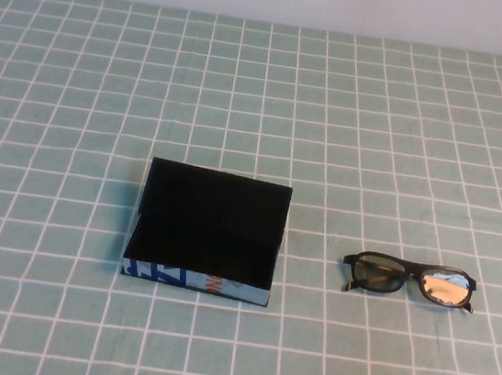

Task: Return glasses to glasses case

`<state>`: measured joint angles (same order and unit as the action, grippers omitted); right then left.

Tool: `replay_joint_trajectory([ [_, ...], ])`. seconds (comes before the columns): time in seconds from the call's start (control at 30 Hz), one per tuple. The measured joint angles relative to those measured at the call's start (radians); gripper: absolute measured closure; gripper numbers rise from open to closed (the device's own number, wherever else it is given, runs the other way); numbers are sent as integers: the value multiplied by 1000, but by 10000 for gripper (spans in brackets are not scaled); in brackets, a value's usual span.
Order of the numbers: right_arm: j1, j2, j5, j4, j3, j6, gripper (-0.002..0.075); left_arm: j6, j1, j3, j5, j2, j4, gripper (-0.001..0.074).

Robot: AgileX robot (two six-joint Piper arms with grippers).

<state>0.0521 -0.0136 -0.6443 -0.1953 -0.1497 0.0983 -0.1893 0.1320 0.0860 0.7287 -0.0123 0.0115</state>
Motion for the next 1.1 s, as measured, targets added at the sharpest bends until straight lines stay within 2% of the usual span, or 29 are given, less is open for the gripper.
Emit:
replay_joint_trajectory([
  [0.2, 0, 95, 48, -163, -239, -64, 739, 4, 0, 254, -174, 13, -29, 737],
  [0.33, 0, 248, 137, -190, -417, -143, 739, 5, 0, 428, -311, 114, -29, 737],
  [0.5, 0, 449, 513, -108, -706, -150, 739, 5, 0, 595, -558, 286, -30, 737],
  [0.63, 0, 624, 847, -2, -899, -150, 739, 5, 0, 640, -701, 399, -30, 737],
  [0.8, 0, 808, 1146, 98, -950, -150, 739, 17, 0, 642, -817, 513, -30, 737],
  [0.97, -10, 903, 1272, 74, -950, -150, 739, 21, 0, 642, -913, 570, -30, 737],
  [1.1, -74, 992, 1347, 90, -956, -43, 739, 21, 0, 642, -1009, 611, -30, 737],
])
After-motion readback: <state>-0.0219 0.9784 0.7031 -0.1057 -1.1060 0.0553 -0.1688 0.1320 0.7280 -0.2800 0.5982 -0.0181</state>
